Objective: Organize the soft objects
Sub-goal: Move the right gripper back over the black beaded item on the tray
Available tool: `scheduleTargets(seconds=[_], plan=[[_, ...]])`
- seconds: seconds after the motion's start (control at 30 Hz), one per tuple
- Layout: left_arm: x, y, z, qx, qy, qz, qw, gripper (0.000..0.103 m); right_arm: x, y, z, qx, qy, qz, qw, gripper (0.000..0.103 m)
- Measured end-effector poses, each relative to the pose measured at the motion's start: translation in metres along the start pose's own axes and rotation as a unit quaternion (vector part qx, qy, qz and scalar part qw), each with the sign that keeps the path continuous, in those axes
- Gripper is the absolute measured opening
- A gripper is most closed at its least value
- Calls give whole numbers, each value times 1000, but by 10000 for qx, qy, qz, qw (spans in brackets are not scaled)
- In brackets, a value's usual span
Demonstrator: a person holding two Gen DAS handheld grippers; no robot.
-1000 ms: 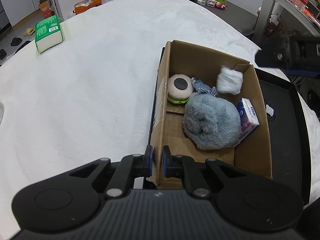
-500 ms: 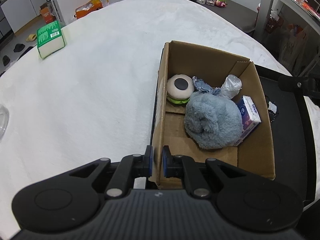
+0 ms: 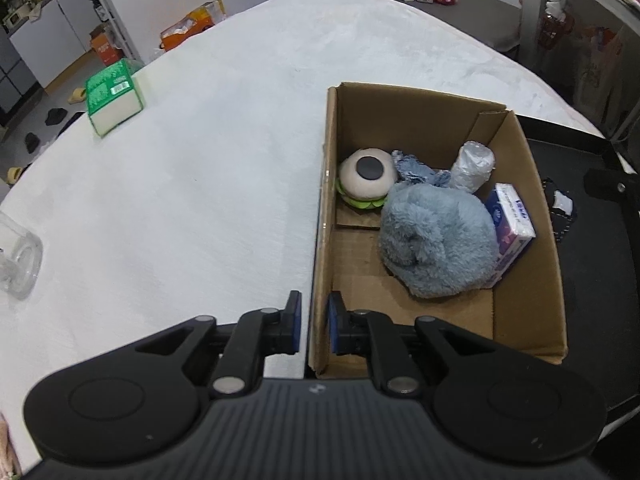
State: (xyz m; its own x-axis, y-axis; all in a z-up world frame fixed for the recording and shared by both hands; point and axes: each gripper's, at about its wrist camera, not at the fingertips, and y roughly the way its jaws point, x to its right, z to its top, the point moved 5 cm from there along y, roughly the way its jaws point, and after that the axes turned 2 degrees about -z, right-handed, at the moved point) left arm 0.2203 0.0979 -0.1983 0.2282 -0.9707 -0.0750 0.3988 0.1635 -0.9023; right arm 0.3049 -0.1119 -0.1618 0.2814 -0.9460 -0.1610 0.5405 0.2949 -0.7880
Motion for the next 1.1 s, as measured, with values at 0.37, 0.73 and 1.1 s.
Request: scheduleTargets(seconds=[0.37, 0.73, 1.1], plan=[[13, 0, 2, -17, 324, 526, 9981, 19, 34, 25, -20, -255, 161, 4, 9995, 74], [22, 3, 5, -63, 543, 756, 9956, 20, 57, 52, -18, -453, 392, -78, 9982, 74], [33, -1, 8, -35, 679, 852, 9940, 40, 62, 76, -12, -564, 578, -71, 9967, 71]])
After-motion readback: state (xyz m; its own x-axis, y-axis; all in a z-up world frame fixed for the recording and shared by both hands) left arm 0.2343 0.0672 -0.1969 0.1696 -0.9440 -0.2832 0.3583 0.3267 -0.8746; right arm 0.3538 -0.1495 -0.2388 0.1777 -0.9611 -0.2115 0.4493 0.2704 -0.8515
